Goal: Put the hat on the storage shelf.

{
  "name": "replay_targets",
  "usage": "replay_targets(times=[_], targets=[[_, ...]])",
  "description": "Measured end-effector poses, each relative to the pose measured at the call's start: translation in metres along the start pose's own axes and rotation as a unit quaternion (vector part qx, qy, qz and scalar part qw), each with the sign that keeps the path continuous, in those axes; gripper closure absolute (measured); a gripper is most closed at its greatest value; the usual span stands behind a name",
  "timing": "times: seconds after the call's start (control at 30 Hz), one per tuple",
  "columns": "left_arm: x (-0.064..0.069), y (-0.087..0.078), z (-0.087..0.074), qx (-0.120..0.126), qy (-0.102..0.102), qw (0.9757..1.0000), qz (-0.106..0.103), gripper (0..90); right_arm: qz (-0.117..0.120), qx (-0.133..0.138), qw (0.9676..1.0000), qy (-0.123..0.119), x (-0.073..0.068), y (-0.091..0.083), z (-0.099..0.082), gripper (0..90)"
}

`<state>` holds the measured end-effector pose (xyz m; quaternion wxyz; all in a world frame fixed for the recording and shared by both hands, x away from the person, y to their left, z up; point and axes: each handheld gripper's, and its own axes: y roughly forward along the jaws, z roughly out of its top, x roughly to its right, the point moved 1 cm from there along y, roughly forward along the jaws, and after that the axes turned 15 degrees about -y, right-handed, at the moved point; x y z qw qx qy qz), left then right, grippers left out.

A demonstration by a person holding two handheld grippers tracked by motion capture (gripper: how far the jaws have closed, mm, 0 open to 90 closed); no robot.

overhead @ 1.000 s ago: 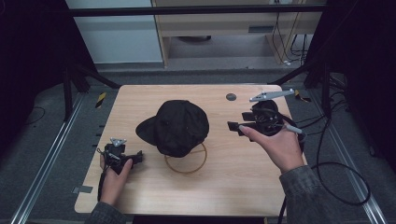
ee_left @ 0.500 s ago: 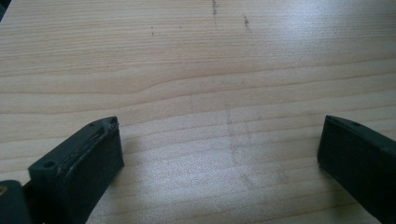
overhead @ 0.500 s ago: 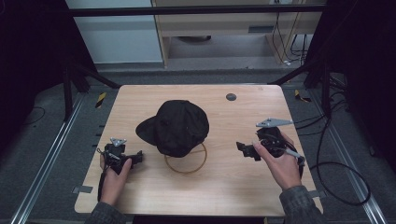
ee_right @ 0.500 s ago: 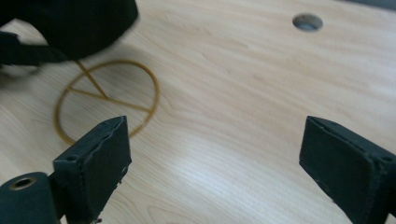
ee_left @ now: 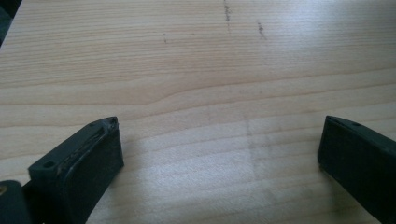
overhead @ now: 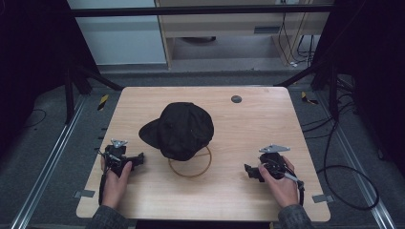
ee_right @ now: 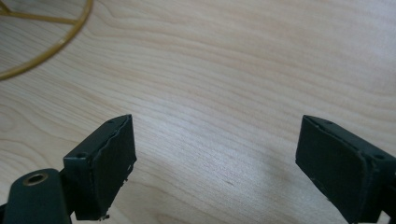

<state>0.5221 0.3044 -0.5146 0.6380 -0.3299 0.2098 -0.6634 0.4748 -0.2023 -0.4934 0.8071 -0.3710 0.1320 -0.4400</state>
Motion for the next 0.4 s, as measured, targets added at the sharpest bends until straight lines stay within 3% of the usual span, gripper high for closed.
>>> replay_targets(times=[0.2,0.3,0.4], targets=[[-0.004,0.002,0.003,0.0,-0.007,0.9999,0.009,0.0,-0.018,-0.004,0.9998,0.004,0.001,0.012,-0.013,9.2],[-0.005,0.002,0.004,0.001,-0.008,0.9999,0.01,0.0,-0.047,0.017,0.9987,-0.01,0.0,0.016,-0.02,6.8],[-0.005,0.002,0.004,0.001,-0.009,0.9999,0.011,0.0,-0.046,0.015,0.9988,-0.007,0.0,0.016,-0.02,5.6]])
